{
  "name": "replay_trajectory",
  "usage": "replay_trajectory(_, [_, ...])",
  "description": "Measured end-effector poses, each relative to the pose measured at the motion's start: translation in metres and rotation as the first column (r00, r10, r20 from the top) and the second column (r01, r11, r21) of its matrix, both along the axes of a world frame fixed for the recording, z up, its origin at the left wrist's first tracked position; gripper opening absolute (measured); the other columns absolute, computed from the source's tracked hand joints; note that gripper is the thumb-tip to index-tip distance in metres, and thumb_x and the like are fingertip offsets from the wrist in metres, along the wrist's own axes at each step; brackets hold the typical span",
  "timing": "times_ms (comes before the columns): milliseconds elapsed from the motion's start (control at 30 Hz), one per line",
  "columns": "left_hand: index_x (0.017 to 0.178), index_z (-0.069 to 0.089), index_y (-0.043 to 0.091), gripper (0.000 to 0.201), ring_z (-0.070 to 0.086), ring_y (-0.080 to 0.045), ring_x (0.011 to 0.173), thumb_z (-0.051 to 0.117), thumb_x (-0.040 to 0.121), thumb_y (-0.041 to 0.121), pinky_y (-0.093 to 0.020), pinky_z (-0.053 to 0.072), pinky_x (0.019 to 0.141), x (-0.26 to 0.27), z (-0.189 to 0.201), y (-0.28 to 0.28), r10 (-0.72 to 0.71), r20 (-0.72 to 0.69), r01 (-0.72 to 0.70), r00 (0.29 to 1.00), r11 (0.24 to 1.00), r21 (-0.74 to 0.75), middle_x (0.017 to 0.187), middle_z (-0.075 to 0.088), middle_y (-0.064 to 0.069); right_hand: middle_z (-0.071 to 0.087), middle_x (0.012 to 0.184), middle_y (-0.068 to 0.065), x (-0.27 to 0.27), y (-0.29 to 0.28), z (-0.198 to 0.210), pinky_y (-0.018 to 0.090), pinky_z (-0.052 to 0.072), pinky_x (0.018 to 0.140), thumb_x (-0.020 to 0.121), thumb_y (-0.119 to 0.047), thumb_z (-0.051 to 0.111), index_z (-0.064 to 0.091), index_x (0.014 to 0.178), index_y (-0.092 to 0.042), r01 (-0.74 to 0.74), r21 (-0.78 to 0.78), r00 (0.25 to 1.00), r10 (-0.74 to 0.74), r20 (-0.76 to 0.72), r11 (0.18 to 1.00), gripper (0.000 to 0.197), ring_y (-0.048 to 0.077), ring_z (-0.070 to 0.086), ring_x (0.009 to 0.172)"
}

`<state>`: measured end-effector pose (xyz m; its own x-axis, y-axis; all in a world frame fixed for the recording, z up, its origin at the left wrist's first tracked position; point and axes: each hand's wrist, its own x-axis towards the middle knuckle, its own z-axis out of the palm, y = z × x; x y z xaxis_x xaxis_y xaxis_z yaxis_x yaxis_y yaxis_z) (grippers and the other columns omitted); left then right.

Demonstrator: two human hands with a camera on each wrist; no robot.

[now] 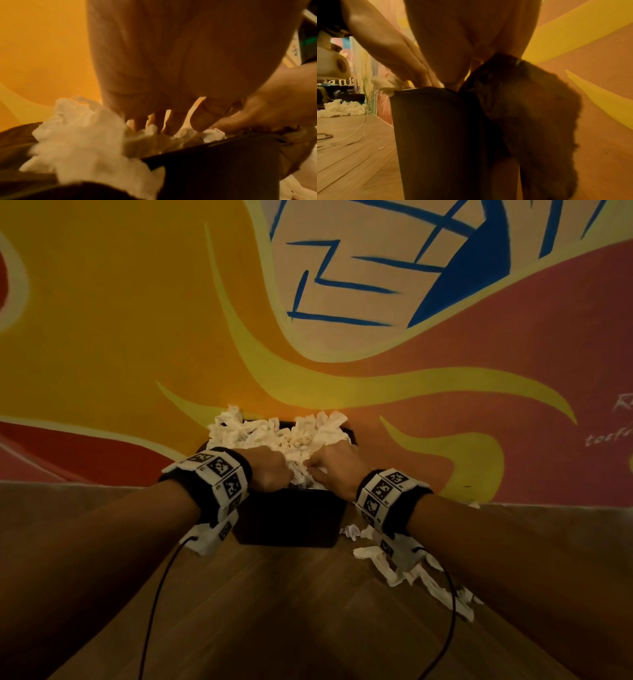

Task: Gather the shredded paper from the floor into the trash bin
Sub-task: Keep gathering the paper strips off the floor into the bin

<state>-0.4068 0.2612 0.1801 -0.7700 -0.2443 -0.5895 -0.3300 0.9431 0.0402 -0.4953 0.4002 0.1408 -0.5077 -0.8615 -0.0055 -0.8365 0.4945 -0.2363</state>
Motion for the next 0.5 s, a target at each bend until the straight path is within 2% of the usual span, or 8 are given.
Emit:
replay_trajectory(67, [0.11,0.048,0.014,0.04,0.049,-0.023,0.101,0.023,0.102,0.044,-0.039,0.04,0.098,-0.007,-0.001,-0.004,0.012,0.024,-0.012,1.0,1.0,0.008,0.116,0.048,-0.01,0.069,0.114,0.006,-0.006,-0.001,0.0,0.033,0.052,0.083,0.094,-0.024,0.051,0.07,0.113,-0.02,-0.033,0.027,0.998,0.032,0.058,0.999,0.027,0.026,0.064,0.101])
replay_trajectory(167, [0.1,0.055,0.008,0.046,0.049,-0.021,0.081,0.023,0.103,0.042,-0.033,0.039,0.081,-0.013,-0.002,-0.009,0.03,0.037,-0.031,0.999,0.999,0.021,0.102,0.05,-0.012,0.067,0.119,0.006,-0.017,-0.004,0.003,0.022,0.043,0.076,0.095,-0.021,0.052,0.067,0.12,-0.021,-0.079,0.096,0.986,0.063,0.153,0.992,0.029,0.024,0.063,0.1])
replay_trajectory(233, [0.099,0.054,0.008,0.046,0.052,-0.024,0.085,0.024,0.103,0.041,-0.033,0.037,0.08,-0.017,-0.008,-0.01,0.034,0.058,-0.035,0.998,0.999,0.001,0.099,0.05,-0.011,0.065,0.122,0.006,-0.021,-0.008,0.002,0.022,0.041,0.077,0.095,-0.022,0.054,0.065,0.121,-0.02,-0.113,0.147,0.982,0.087,0.17,0.983,0.029,0.025,0.062,0.103])
replay_trajectory(300, [0.097,0.051,0.01,0.043,0.052,-0.024,0.09,0.023,0.102,0.043,-0.035,0.039,0.082,-0.021,-0.015,-0.007,0.03,0.082,-0.028,0.996,0.999,-0.019,0.102,0.051,-0.01,0.065,0.122,0.006,-0.02,-0.011,-0.001,0.027,0.048,0.085,0.095,-0.022,0.053,0.066,0.12,-0.018,-0.143,0.184,0.978,0.11,0.178,0.973,0.029,0.026,0.061,0.106])
replay_trajectory(367, [0.101,0.051,0.013,0.046,0.05,-0.021,0.089,0.02,0.102,0.046,-0.035,0.037,0.085,-0.026,-0.021,-0.004,0.028,0.085,-0.025,0.996,0.999,-0.039,0.104,0.051,-0.008,0.068,0.116,0.007,-0.019,-0.014,-0.002,0.035,0.052,0.088,0.095,-0.022,0.051,0.068,0.117,-0.016,-0.157,0.204,0.977,0.121,0.177,0.966,0.029,0.027,0.062,0.102])
replay_trajectory(500, [0.124,0.052,0.011,0.057,0.049,-0.023,0.098,0.017,0.102,0.049,-0.038,0.034,0.097,-0.029,-0.025,-0.002,0.04,0.108,-0.038,0.993,0.999,-0.025,0.129,0.053,-0.013,0.069,0.111,0.013,-0.02,-0.02,-0.001,0.043,0.053,0.085,0.098,-0.024,0.044,0.069,0.114,-0.013,-0.138,0.307,0.974,0.074,0.212,0.942,0.031,0.032,0.063,0.097])
